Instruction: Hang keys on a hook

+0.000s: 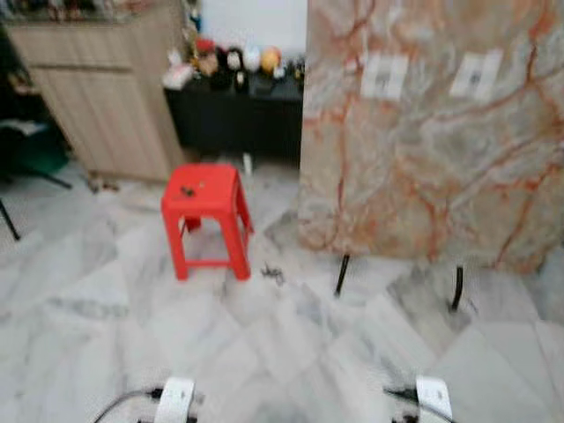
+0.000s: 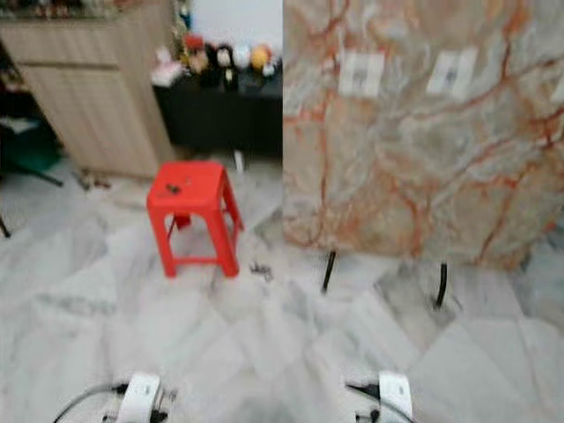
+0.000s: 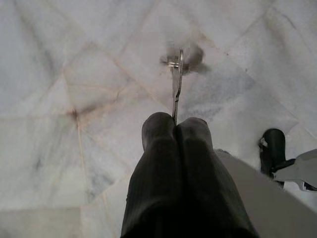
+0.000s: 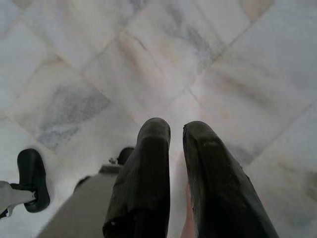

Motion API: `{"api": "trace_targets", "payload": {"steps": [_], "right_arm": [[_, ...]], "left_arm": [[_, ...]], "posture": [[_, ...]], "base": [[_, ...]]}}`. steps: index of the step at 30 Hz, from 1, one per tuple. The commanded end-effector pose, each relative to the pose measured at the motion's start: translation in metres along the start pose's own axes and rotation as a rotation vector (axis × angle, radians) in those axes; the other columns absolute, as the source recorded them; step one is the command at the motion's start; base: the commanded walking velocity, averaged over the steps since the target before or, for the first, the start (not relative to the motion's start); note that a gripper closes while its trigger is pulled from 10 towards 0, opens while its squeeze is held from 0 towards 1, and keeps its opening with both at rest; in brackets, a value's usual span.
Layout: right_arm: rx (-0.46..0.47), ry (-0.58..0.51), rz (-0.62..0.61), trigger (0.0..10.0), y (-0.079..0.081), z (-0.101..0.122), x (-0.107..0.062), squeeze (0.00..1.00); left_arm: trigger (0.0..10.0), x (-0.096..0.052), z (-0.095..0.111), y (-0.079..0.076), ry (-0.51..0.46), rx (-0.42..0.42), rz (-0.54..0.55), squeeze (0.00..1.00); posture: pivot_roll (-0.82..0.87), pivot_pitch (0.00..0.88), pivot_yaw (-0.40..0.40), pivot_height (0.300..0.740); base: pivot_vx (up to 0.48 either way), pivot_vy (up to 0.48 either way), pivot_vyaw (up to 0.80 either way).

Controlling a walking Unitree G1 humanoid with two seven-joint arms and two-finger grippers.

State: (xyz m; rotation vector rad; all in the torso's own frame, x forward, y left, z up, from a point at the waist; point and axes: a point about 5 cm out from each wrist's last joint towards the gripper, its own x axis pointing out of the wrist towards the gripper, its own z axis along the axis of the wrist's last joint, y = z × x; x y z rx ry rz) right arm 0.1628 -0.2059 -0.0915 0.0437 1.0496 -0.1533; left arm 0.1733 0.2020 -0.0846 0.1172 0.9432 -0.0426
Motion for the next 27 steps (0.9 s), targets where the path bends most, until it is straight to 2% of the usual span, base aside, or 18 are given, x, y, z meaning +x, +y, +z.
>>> {"api": "trace_targets", "payload": {"steps": [1, 11, 27], "right_arm": [[0.014, -0.024, 0.015, 10.0, 0.006, 0.006, 0.001, 0.00], [0.030, -0.019, 0.003, 10.0, 0.002, 0.000, 0.000, 0.00], [0.022, -0.068, 0.009, 10.0, 0.008, 0.015, 0.001, 0.00]], "left_arm": [[10.0, -0.001, -0.002, 0.003, 0.011, 0.019, -0.003, 0.00], [10.0, -0.001, -0.005, -0.002, 0.019, 0.025, -0.017, 0.00], [10.0, -0.001, -0.007, 0.000, 0.028, 0.030, -0.006, 0.00]], "posture": [[-0.04, 0.000, -0.001, 0.740], [-0.05, 0.000, -0.002, 0.740], [-0.06, 0.000, -0.005, 0.740]], "base": [[0.330, 0.000, 0.00], [0.359, 0.000, 0.00], [0.379, 0.000, 0.00]]}}
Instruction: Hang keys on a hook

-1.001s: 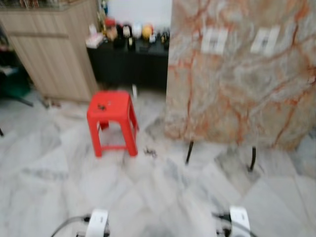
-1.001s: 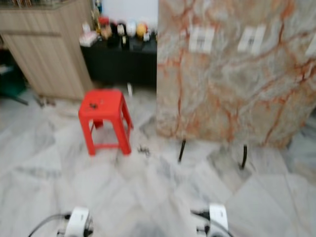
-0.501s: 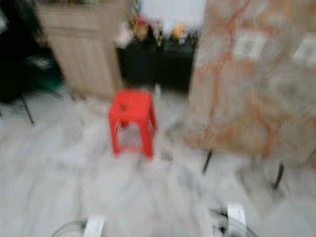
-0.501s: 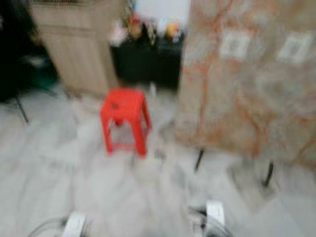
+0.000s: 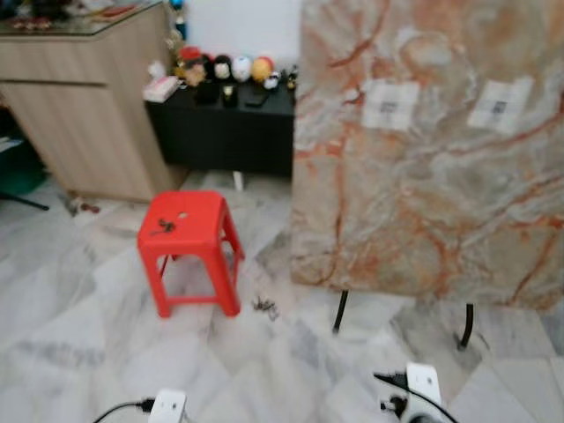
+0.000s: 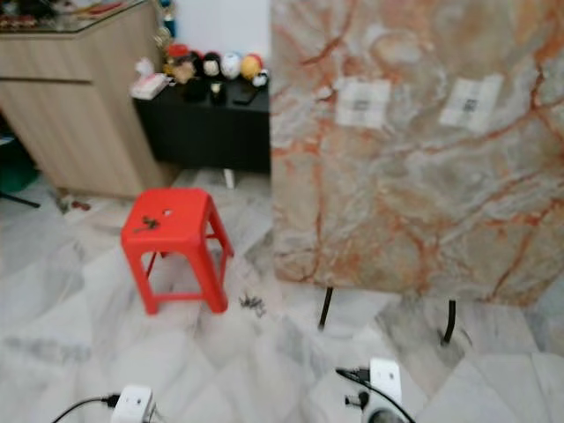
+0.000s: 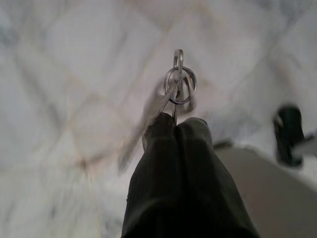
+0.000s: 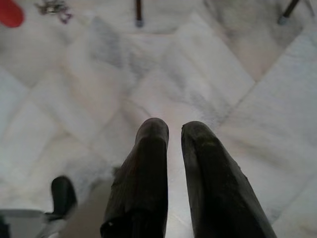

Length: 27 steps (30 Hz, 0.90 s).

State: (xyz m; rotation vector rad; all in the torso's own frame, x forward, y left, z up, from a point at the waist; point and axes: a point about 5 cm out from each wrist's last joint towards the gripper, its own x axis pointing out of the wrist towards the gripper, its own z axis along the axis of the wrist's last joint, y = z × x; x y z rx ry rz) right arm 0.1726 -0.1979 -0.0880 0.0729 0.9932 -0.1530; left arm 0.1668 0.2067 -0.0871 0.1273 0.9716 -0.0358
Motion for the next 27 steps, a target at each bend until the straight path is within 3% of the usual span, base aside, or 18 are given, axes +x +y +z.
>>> {"api": "trace_targets", "payload": {"steps": [1, 15, 27], "right_arm": [[-0.002, -0.019, -0.008, 10.0, -0.002, 0.007, 0.001, 0.00], [0.000, -0.033, -0.032, 10.0, -0.010, 0.013, 0.001, 0.00], [0.000, -0.023, -0.042, 10.0, -0.018, 0.010, 0.000, 0.00]], "left_arm": [[10.0, 0.001, 0.002, -0.003, -0.002, 0.027, -0.011, 0.00], [10.0, 0.001, 0.010, 0.009, -0.013, -0.019, 0.054, 0.00], [10.0, 0.001, 0.007, 0.006, -0.010, -0.031, 0.053, 0.00]], "posture": [[-0.06, 0.000, -0.010, 0.740], [-0.05, 0.000, -0.041, 0.740], [-0.06, 0.000, -0.045, 0.740]], "base": [[0.368, 0.000, 0.00], [0.026, 0.000, 0.00], [0.000, -0.367, 0.00]]}}
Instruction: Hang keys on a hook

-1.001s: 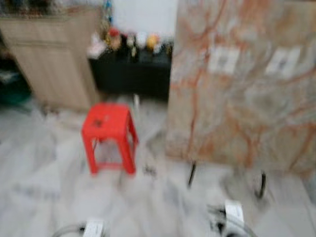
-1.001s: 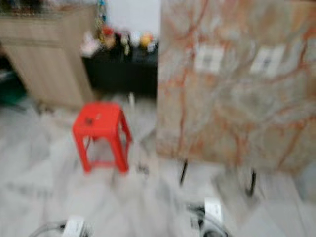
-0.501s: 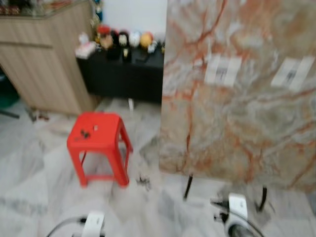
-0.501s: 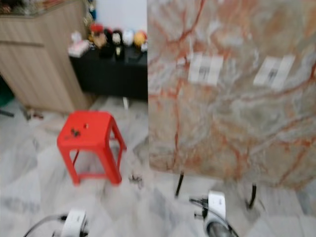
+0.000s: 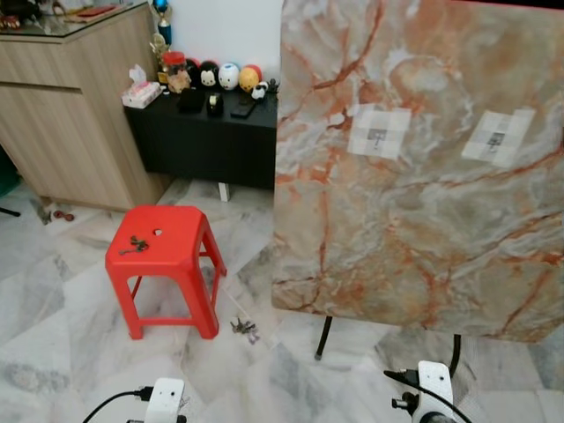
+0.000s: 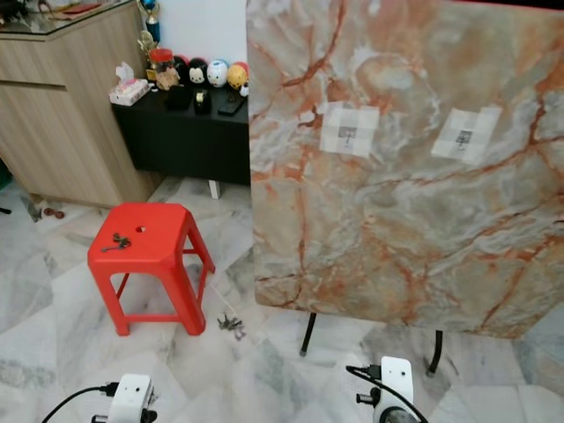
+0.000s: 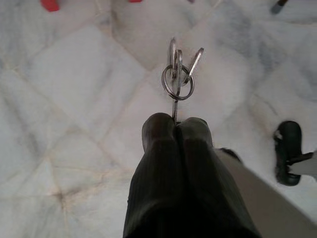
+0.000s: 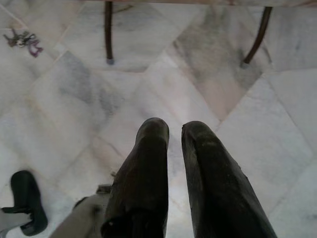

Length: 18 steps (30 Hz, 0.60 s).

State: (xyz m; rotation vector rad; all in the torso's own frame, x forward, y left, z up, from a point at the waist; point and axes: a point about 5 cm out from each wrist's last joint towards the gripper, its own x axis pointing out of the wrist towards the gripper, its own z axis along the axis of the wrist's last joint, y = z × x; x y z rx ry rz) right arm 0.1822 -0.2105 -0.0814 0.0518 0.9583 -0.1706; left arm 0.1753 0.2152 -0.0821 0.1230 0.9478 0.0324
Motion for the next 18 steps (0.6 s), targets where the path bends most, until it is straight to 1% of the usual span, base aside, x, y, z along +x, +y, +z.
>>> {"api": "trace_targets", "payload": {"steps": [1, 18], "right_arm": [[0.004, 0.012, -0.016, 10.0, -0.0052, -0.0034, -0.0008, 0.00], [0.002, 0.016, -0.010, 10.0, -0.0022, -0.0041, -0.0006, 0.00]], "left_arm": [[10.0, -0.0001, -0.0027, -0.0037, 0.011, 0.004, -0.005, 0.00], [10.0, -0.0015, -0.0071, 0.0016, 0.024, 0.023, -0.003, 0.00]], "posture": [[-0.06, 0.000, -0.045, 0.740], [-0.05, 0.000, -0.033, 0.740]], "base": [[0.000, -0.442, 0.00], [0.000, -0.450, 0.00]]}}
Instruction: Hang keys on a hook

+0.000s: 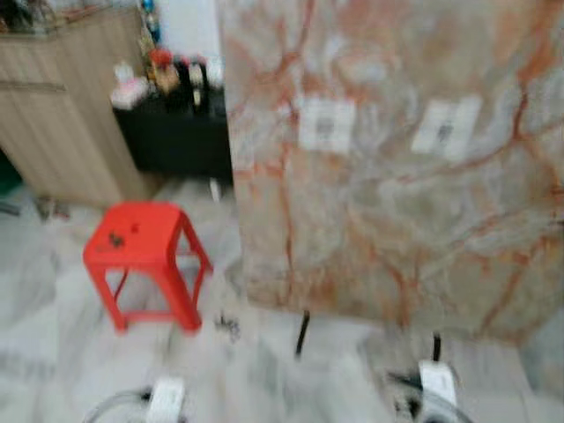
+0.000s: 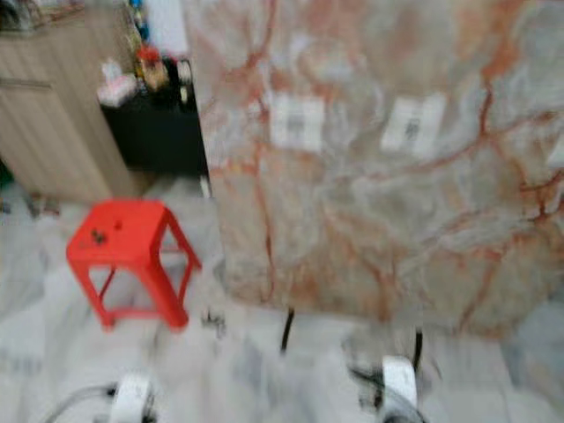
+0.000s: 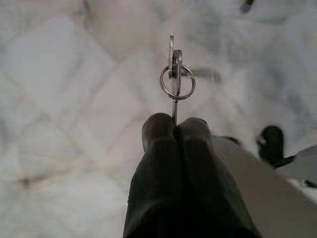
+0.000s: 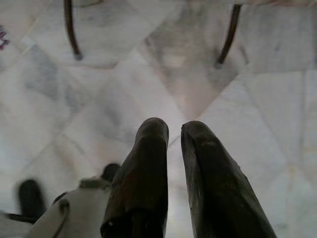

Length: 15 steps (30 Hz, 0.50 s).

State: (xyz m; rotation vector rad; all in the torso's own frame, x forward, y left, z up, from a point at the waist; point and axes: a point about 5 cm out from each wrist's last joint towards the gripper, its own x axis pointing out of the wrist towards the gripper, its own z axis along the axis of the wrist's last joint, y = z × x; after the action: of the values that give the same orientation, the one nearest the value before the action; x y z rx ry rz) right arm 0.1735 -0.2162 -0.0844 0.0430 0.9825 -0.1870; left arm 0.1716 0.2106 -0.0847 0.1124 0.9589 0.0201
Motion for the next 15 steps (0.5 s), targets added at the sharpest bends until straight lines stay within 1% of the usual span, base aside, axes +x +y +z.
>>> {"api": "trace_targets", "payload": {"steps": [1, 15], "right_arm": [[0.003, -0.008, 0.009, 10.0, 0.0050, 0.0041, 0.0009, 0.00], [0.012, -0.009, 0.001, 10.0, 0.0039, 0.0038, 0.0008, 0.00]], "left_arm": [[10.0, -0.0011, -0.0030, 0.0071, 0.014, 0.026, 0.013, 0.00], [10.0, -0.0013, -0.0036, 0.0052, 0.010, 0.043, 0.003, 0.00]], "posture": [[-0.05, 0.000, -0.033, 0.740], [-0.05, 0.000, -0.037, 0.740]], "base": [[0.000, -0.454, 0.00], [0.000, -0.454, 0.00]]}}
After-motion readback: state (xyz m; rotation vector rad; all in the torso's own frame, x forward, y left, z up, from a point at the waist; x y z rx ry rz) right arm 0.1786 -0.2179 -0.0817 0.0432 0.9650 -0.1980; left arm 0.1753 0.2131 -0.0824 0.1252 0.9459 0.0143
